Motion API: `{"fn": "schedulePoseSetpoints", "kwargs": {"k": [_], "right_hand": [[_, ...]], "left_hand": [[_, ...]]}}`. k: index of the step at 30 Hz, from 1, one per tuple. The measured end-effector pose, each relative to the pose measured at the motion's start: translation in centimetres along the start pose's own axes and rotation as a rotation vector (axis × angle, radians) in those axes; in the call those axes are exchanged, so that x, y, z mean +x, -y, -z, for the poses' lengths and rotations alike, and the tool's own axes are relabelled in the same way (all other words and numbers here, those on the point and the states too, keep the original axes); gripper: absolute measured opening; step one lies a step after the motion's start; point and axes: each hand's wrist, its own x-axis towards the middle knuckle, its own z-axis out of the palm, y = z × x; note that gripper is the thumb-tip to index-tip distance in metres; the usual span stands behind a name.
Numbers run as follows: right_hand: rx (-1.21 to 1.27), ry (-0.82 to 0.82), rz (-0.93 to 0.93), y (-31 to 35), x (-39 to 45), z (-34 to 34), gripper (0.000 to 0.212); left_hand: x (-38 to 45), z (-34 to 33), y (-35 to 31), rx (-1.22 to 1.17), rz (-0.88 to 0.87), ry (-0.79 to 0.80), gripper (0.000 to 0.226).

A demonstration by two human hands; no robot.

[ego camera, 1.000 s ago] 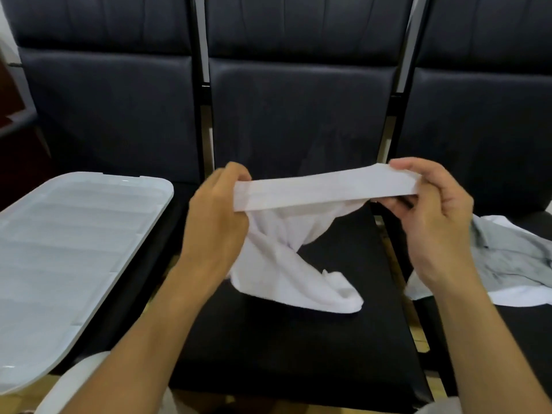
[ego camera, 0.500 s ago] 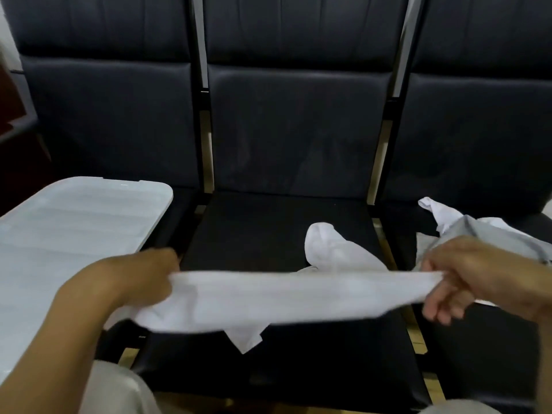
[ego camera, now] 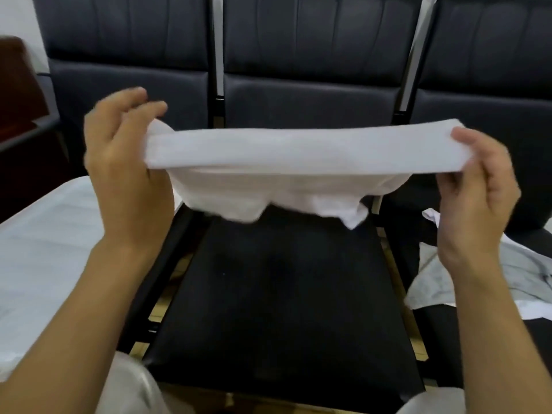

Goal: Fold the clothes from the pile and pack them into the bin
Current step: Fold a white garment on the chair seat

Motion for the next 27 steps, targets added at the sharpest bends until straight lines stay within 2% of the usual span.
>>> {"fn": "schedulePoseSetpoints", "kwargs": {"k": [2, 3, 4, 5, 6, 8, 9, 10, 11, 12, 13, 16, 17, 18, 21, 22, 24, 25, 27], "right_hand": [[-0.085, 0.011, -0.082, -0.1, -1.2, 0.5, 0.034], [-0.212, 0.039, -0.139, -0.5, -2.0, 1.1, 0.036], [-0.36, 0.098, -0.206, -1.0, -2.8, 1.7, 0.037], [-0.497, 0.187, -0.32, -1.4, -3.7, 2.4, 0.037], [-0.588, 0.316, -0.507, -1.7, -4.4, 3.0, 0.035], [-0.684, 0.746, -1.01, -2.1, -5.9, 3.9, 0.026], [-0.702, 1.015, -1.254, -2.0, -6.7, 4.2, 0.025], [-0.66, 1.233, -1.449, -1.9, -7.5, 4.4, 0.026], [-0.603, 1.358, -1.564, -2.3, -8.1, 4.8, 0.029], [-0.577, 1.397, -1.595, -2.6, -8.4, 4.9, 0.03], [-0.604, 1.347, -1.539, -3.2, -8.6, 5.1, 0.029], [-0.722, 0.973, -1.07, -6.3, -8.7, 5.1, 0.019], [-0.72, 0.896, -0.955, -7.1, -8.8, 4.7, 0.016], [-0.715, 0.896, -0.891, -7.8, -9.0, 4.2, 0.015], [-0.81, 1.153, -0.908, -10.2, -9.8, 2.6, 0.034], [-0.839, 1.194, -0.914, -10.9, -9.9, 2.0, 0.035], [-0.894, 1.077, -0.885, -11.6, -10.0, 1.0, 0.017], [-0.969, 1.019, -0.864, -11.8, -10.0, 0.9, 0.02], [-1.13, 1.075, -0.889, -12.0, -10.1, 0.9, 0.026]], "left_hand": [[-2.7, 0.6, 0.8, 0.065, -0.052, 0.109, 0.026], [-4.3, 0.8, 1.3, 0.106, -0.051, 0.272, 0.027], [-5.7, 1.2, 1.9, 0.159, -0.026, 0.517, 0.032], [-6.7, 1.8, 2.4, 0.266, 0.009, 0.836, 0.038], [-7.8, 2.3, 2.8, 0.395, 0.037, 1.162, 0.043], [-9.6, 3.1, 3.7, 0.543, 0.109, 1.724, 0.05], [-9.9, 3.4, 3.7, 0.566, 0.186, 1.918, 0.051], [-10.2, 3.5, 3.9, 0.573, 0.238, 2.012, 0.05], [-10.3, 3.2, 3.9, 0.574, 0.244, 2.035, 0.05], [-10.3, 2.6, 3.9, 0.559, 0.224, 2.02, 0.05], [-10.5, 2.0, 3.9, 0.52, 0.216, 1.993, 0.05], [-11.3, -1.1, 2.7, 0.393, 0.22, 1.99, 0.049], [-11.8, -2.2, 2.1, 0.372, 0.205, 2.009, 0.049], [-12.5, -3.0, 1.5, 0.359, 0.177, 2.026, 0.05], [-14.9, -5.7, 0.1, 0.3, 0.102, 2.027, 0.049], [-15.8, -6.3, 0.1, 0.284, 0.09, 2.011, 0.047], [-16.9, -7.3, 0.0, 0.31, 0.048, 1.929, 0.032], [-17.3, -7.9, 0.0, 0.324, 0.028, 1.879, 0.025], [-17.4, -9.3, -0.3, 0.358, -0.003, 1.798, 0.035]]}}
